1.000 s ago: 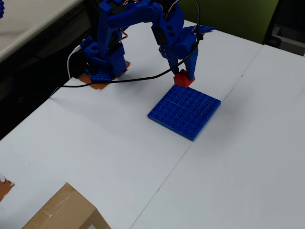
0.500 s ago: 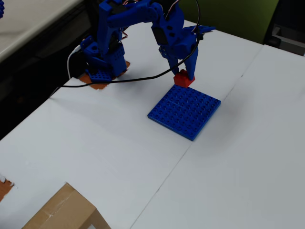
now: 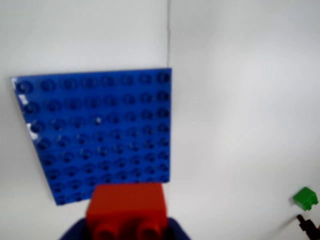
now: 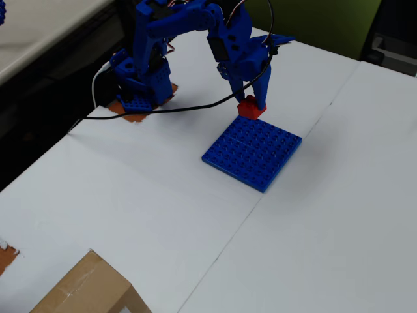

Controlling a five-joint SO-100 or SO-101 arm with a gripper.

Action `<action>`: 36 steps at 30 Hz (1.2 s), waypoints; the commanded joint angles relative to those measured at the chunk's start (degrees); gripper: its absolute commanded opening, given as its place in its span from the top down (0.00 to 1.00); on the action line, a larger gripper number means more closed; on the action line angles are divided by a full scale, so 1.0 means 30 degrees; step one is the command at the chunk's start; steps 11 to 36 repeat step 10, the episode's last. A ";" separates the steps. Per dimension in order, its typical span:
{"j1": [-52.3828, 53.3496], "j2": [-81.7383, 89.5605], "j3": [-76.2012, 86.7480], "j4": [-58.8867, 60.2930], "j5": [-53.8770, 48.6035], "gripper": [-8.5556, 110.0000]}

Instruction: Pick up the 2x2 red block and go up the 8x8 blue block.

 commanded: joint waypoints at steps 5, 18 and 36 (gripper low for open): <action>0.0088 0.0205 -0.0879 0.0117 -0.3252 0.90; 0.0117 0.0176 -0.0879 0.0088 -0.3340 0.90; 0.0117 0.0176 -0.0879 0.0088 -0.3340 0.90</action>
